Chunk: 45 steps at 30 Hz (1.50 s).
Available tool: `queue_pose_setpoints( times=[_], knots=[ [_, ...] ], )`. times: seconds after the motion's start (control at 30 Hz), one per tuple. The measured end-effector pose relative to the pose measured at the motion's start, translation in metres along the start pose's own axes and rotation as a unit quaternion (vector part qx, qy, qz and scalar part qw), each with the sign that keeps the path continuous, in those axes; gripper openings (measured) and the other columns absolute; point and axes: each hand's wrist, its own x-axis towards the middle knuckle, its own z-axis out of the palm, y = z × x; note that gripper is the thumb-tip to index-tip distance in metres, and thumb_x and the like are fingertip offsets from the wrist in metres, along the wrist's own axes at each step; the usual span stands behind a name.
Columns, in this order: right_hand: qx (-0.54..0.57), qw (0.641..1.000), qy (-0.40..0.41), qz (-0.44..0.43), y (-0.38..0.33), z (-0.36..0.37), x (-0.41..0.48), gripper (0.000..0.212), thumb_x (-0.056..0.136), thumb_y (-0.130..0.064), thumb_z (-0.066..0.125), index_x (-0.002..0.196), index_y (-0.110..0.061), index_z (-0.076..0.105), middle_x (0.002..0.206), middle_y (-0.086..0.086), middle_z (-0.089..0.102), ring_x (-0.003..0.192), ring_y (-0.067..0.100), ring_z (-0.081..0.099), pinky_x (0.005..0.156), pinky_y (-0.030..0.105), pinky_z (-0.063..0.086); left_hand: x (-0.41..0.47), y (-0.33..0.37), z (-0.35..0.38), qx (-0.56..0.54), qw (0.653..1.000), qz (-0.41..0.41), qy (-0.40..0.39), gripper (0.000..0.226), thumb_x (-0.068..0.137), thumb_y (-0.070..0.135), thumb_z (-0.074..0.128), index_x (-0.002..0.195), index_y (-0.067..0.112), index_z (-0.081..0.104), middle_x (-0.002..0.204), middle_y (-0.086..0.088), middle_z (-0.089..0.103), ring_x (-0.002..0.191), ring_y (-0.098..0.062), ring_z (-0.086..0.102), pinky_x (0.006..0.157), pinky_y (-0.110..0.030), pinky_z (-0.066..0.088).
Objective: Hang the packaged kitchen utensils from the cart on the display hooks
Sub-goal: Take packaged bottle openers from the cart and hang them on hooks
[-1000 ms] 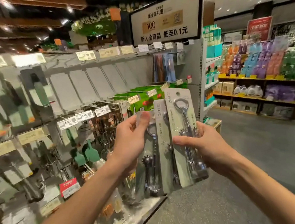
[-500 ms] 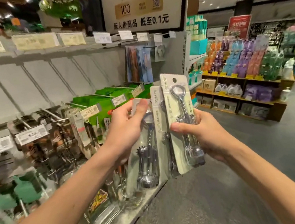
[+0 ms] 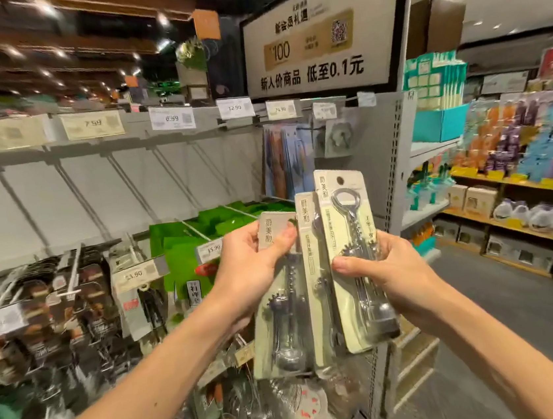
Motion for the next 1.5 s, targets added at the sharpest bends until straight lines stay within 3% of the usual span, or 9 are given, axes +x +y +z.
queue_pose_setpoints(
  times=[0.2, 0.33, 0.5, 0.63, 0.73, 0.9, 1.0, 1.07, 1.5],
  knots=[
    [0.010, 1.000, -0.011, -0.001, 0.012, -0.034, 0.073, 0.051, 0.062, -0.018, 0.082, 0.110, -0.008, 0.067, 0.098, 0.006, 0.077, 0.090, 0.021, 0.075, 0.073, 0.027, 0.056, 0.078, -0.017, 0.016, 0.106, 0.991, 0.056, 0.052, 0.012, 0.091, 0.009, 0.068, 0.099, 0.017, 0.071, 0.090, 0.000, 0.078, 0.081, -0.011, 0.072, 0.071, -0.024, 0.053],
    [0.022, 0.999, -0.023, -0.003, 0.021, -0.046, 0.116, 0.033, 0.073, -0.004, 0.078, 0.105, -0.006, 0.067, 0.093, 0.006, 0.078, 0.082, 0.018, 0.076, 0.061, 0.020, 0.056, 0.120, -0.035, 0.020, 0.128, 0.987, 0.063, 0.073, 0.022, 0.089, 0.005, 0.070, 0.096, 0.025, 0.066, 0.088, 0.002, 0.075, 0.079, -0.010, 0.069, 0.066, -0.021, 0.052],
    [-0.013, 0.999, -0.037, -0.004, 0.029, -0.057, 0.182, 0.037, 0.072, -0.009, 0.080, 0.106, -0.007, 0.067, 0.098, 0.007, 0.077, 0.089, 0.020, 0.075, 0.071, 0.023, 0.057, 0.179, -0.048, 0.027, 0.128, 0.982, 0.090, 0.102, 0.022, 0.095, 0.014, 0.064, 0.110, 0.030, 0.062, 0.098, -0.002, 0.073, 0.088, -0.018, 0.072, 0.080, -0.041, 0.059],
    [-0.026, 0.999, -0.035, -0.031, 0.026, -0.068, 0.237, 0.048, 0.061, -0.019, 0.083, 0.106, -0.007, 0.069, 0.100, 0.008, 0.077, 0.094, 0.024, 0.074, 0.084, 0.035, 0.056, 0.233, -0.041, 0.030, 0.167, 0.970, 0.125, 0.121, 0.031, 0.101, 0.021, 0.055, 0.130, 0.032, 0.053, 0.116, 0.019, 0.058, 0.101, 0.005, 0.059, 0.088, -0.019, 0.047],
    [0.000, 0.999, -0.031, -0.040, 0.026, -0.076, 0.265, 0.046, 0.062, -0.015, 0.081, 0.106, -0.006, 0.069, 0.100, 0.009, 0.077, 0.092, 0.025, 0.074, 0.079, 0.032, 0.057, 0.273, -0.040, 0.030, 0.201, 0.962, 0.135, 0.126, 0.036, 0.099, 0.016, 0.055, 0.133, 0.029, 0.052, 0.132, 0.015, 0.050, 0.116, 0.000, 0.046, 0.093, -0.016, 0.032],
    [0.007, 0.998, -0.055, -0.041, 0.031, -0.082, 0.294, 0.049, 0.064, -0.016, 0.082, 0.110, -0.007, 0.068, 0.100, 0.007, 0.077, 0.091, 0.024, 0.074, 0.075, 0.032, 0.059, 0.320, -0.054, 0.033, 0.251, 0.952, 0.107, 0.139, 0.043, 0.098, 0.012, 0.054, 0.137, 0.029, 0.048, 0.145, 0.008, 0.047, 0.129, -0.007, 0.040, 0.112, -0.029, 0.031],
    [0.013, 0.996, -0.070, -0.054, 0.035, -0.086, 0.310, 0.046, 0.067, -0.014, 0.082, 0.110, -0.008, 0.068, 0.100, 0.006, 0.077, 0.091, 0.023, 0.075, 0.074, 0.032, 0.059, 0.333, -0.060, 0.037, 0.259, 0.946, 0.133, 0.140, 0.051, 0.099, 0.011, 0.052, 0.143, 0.032, 0.041, 0.152, 0.011, 0.039, 0.127, -0.002, 0.038, 0.104, -0.022, 0.032],
    [0.016, 0.995, -0.078, -0.059, 0.036, -0.089, 0.320, 0.051, 0.064, -0.017, 0.083, 0.112, -0.009, 0.067, 0.102, 0.007, 0.077, 0.093, 0.025, 0.074, 0.081, 0.037, 0.057, 0.338, -0.061, 0.042, 0.266, 0.939, 0.159, 0.150, 0.054, 0.099, 0.012, 0.051, 0.147, 0.033, 0.035, 0.156, 0.010, 0.034, 0.139, -0.013, 0.031, 0.106, -0.030, 0.025],
    [0.037, 0.988, -0.137, -0.055, 0.029, -0.101, 0.367, 0.054, 0.061, -0.018, 0.083, 0.112, -0.010, 0.067, 0.103, 0.008, 0.076, 0.095, 0.026, 0.074, 0.093, 0.048, 0.055, 0.381, -0.049, 0.047, 0.241, 0.905, 0.275, 0.219, 0.065, 0.096, 0.004, 0.057, 0.150, 0.032, 0.033, 0.143, 0.029, 0.030, 0.133, 0.008, 0.028, 0.114, -0.029, 0.020]
  ],
)
